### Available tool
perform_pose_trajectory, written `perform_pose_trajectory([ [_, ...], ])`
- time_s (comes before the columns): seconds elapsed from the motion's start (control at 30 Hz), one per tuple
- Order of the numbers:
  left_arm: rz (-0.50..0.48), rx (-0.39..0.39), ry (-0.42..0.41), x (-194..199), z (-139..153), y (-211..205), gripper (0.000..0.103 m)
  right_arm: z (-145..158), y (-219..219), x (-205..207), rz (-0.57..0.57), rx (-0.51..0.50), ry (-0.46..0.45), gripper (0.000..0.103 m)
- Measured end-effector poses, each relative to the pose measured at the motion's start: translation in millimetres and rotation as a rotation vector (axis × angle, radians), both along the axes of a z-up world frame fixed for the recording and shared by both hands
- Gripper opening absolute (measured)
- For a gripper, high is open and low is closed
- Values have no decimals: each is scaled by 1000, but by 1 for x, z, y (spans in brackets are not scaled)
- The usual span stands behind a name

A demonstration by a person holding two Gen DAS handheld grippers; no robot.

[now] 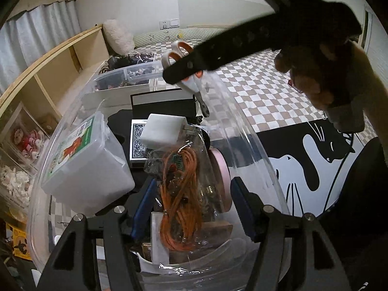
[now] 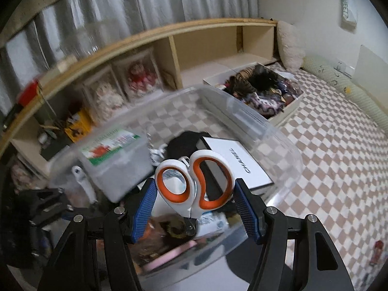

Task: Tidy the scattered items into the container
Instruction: 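Release the cable bag into the container with the left tool while the right tool releases the scissors, then withdraw both open tools from the container back over the bed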

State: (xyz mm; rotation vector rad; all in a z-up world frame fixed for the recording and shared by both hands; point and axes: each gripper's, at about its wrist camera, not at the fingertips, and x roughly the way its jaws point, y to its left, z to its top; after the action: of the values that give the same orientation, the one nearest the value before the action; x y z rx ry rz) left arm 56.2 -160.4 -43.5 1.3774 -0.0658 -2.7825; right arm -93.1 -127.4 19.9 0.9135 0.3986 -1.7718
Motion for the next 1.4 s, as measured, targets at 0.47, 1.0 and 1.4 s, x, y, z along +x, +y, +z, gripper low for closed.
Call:
perform_pose_trajectory([
  [0.47, 13, 27, 0, -1, 0, -2, 68, -5, 2, -4, -22, 1, -28, 98],
  [1.0, 14, 20, 26, -4, 7, 6, 96, -1, 22, -12, -90, -10, -31, 99],
  [1.4, 3, 14, 41, -12, 12, 18, 103, 4, 53, -28, -166, -60, -33, 103],
])
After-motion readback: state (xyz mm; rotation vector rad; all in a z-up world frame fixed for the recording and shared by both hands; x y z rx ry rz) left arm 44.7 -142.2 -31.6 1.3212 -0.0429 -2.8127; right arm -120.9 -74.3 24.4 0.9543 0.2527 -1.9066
